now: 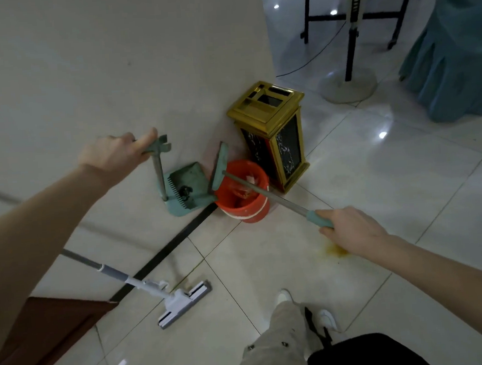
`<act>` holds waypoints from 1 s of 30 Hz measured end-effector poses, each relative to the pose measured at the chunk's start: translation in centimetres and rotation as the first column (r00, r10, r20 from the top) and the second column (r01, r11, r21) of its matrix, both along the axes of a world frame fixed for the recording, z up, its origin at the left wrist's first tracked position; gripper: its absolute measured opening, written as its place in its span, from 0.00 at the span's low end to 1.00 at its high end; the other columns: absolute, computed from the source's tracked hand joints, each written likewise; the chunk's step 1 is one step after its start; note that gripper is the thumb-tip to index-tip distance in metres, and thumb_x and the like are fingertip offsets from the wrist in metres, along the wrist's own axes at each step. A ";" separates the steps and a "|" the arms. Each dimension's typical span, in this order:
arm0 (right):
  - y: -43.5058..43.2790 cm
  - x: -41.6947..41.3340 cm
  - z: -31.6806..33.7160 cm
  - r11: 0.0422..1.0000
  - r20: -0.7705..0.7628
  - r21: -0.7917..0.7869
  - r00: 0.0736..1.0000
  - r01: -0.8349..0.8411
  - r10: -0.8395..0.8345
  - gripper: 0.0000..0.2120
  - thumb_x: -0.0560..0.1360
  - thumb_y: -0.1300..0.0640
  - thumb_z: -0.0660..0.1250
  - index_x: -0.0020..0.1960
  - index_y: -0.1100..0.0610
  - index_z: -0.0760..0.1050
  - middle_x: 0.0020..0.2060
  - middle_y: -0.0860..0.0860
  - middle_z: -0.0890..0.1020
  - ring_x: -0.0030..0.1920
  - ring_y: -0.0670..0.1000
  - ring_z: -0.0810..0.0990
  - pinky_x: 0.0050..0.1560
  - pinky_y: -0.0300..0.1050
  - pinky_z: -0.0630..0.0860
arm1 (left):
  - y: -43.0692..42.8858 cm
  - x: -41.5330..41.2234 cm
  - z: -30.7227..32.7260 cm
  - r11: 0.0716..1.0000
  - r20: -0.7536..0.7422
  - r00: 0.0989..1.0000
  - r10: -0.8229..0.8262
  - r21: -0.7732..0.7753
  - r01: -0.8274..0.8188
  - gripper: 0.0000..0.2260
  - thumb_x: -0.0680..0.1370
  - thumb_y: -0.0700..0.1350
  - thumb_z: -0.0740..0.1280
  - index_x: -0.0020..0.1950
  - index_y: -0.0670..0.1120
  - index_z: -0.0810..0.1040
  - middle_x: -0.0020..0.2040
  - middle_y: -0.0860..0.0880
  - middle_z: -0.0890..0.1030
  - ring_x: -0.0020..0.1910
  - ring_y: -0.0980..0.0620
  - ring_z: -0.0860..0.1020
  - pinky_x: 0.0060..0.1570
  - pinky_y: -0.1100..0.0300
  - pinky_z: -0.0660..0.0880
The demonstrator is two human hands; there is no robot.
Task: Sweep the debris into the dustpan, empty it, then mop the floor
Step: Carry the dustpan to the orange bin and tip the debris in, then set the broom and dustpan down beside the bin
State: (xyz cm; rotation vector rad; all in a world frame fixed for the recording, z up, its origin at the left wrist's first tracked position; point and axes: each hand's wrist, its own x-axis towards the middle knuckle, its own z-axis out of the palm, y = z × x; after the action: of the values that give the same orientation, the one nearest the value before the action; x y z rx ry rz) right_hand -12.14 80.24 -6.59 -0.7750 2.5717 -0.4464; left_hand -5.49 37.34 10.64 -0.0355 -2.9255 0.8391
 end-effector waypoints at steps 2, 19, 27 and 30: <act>-1.3 -0.6 1.4 0.999 0.004 0.005 0.999 -0.054 0.054 0.18 0.79 0.50 0.62 0.69 0.44 0.71 0.44 0.52 0.79 0.42 0.54 0.78 0.43 0.48 0.78 | -0.3 2.2 0.3 0.998 0.005 0.998 0.060 -0.006 -0.060 0.19 0.78 0.52 0.64 0.62 0.51 0.58 0.37 0.39 0.75 0.26 0.37 0.77 0.24 0.53 0.70; -10.6 0.2 5.6 0.897 0.039 0.231 0.925 -0.376 0.377 0.16 0.77 0.51 0.66 0.64 0.49 0.75 0.44 0.51 0.76 0.40 0.52 0.77 0.30 0.40 0.68 | -6.9 14.3 -2.2 0.980 -0.001 0.980 0.201 0.012 -0.201 0.21 0.75 0.50 0.67 0.62 0.47 0.63 0.31 0.41 0.73 0.19 0.42 0.73 0.21 0.63 0.62; -16.5 2.5 3.7 0.922 0.206 0.280 0.954 -0.269 0.216 0.22 0.77 0.55 0.67 0.70 0.53 0.70 0.46 0.53 0.79 0.26 0.49 0.77 0.23 0.38 0.73 | -13.6 15.8 -7.2 0.985 0.021 0.991 0.130 0.109 -0.131 0.23 0.74 0.49 0.70 0.62 0.47 0.63 0.31 0.42 0.73 0.18 0.49 0.62 0.20 0.64 0.59; -19.5 3.8 2.9 0.923 0.234 0.324 0.963 -0.209 0.136 0.23 0.76 0.55 0.67 0.70 0.54 0.69 0.49 0.52 0.78 0.32 0.48 0.79 0.27 0.38 0.75 | -16.1 15.6 -9.5 0.981 0.111 0.981 0.159 0.094 -0.170 0.20 0.79 0.54 0.62 0.65 0.52 0.55 0.38 0.44 0.75 0.24 0.47 0.66 0.20 0.60 0.60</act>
State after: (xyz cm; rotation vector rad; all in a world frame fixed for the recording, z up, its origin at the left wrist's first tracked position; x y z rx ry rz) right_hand -8.39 60.71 -3.69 -0.7721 2.2732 -0.0121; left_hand 10.14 21.23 1.16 0.1796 -3.0991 0.7254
